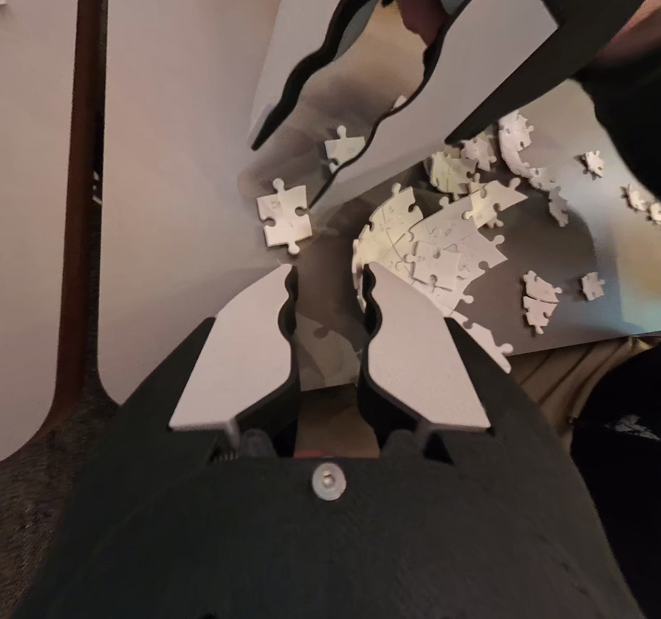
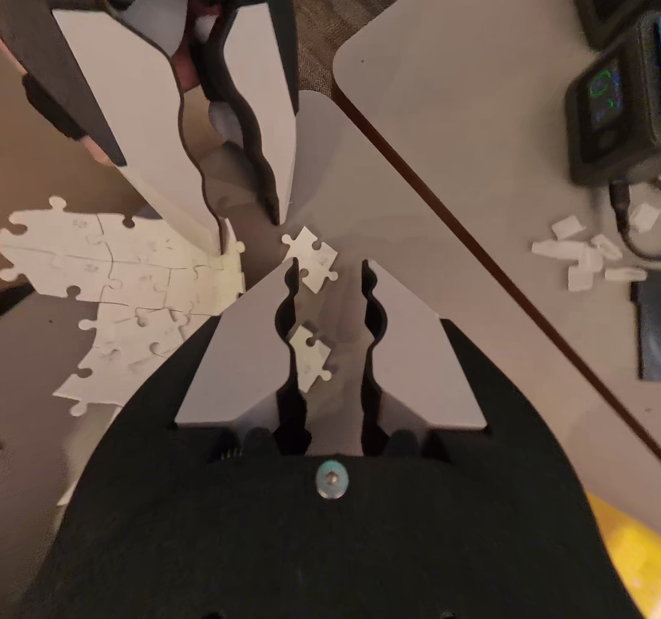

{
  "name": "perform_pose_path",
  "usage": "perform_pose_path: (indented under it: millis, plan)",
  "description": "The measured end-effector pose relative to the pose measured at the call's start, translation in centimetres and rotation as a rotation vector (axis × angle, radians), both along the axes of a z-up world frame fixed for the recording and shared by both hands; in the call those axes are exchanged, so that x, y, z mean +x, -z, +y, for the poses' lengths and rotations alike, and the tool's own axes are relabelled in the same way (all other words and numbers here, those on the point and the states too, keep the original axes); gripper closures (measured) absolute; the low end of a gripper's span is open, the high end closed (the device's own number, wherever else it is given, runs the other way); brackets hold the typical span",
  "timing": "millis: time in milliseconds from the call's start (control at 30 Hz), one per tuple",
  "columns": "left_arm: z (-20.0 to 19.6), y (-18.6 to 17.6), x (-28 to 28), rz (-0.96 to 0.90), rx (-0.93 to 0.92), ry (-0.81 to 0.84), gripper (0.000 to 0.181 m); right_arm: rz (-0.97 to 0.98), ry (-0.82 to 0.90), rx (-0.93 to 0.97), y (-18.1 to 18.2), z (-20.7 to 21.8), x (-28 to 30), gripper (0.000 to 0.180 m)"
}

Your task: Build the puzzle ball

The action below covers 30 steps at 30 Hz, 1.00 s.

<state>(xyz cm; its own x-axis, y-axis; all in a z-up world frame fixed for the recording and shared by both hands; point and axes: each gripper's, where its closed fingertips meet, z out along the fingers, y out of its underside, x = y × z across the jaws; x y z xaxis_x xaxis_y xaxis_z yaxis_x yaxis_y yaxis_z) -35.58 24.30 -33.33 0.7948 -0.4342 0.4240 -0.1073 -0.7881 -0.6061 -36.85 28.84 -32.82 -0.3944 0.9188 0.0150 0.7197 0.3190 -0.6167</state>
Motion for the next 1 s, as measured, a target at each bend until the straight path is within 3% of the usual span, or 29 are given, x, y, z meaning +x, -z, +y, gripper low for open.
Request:
perform_pose_path:
  millis: [200, 333, 700, 1000]
  plan:
    - [0.4, 0.1, -1.0, 0.097, 0.038, -0.010, 0.134, -0.025, -0.202, 0.013, 0.6, -1.5, -0.4, 0.149]
    - [0.7, 0.1, -1.5, 0.139, 0.056, -0.021, 0.126, -0.078, -0.227, 0.030, 1.4, -1.4, -0.3, 0.151]
    - [1.5, 0.3, -2.1, 0.189, 0.070, -0.025, 0.118, -0.069, -0.077, -0.170, 1.1, -0.8, 0.0, 0.172]
    - [1.8, 0.3, -2.1, 0.210, 0.071, -0.021, 0.114, -0.015, 0.070, -0.340, -0.6, -0.4, 0.5, 0.180]
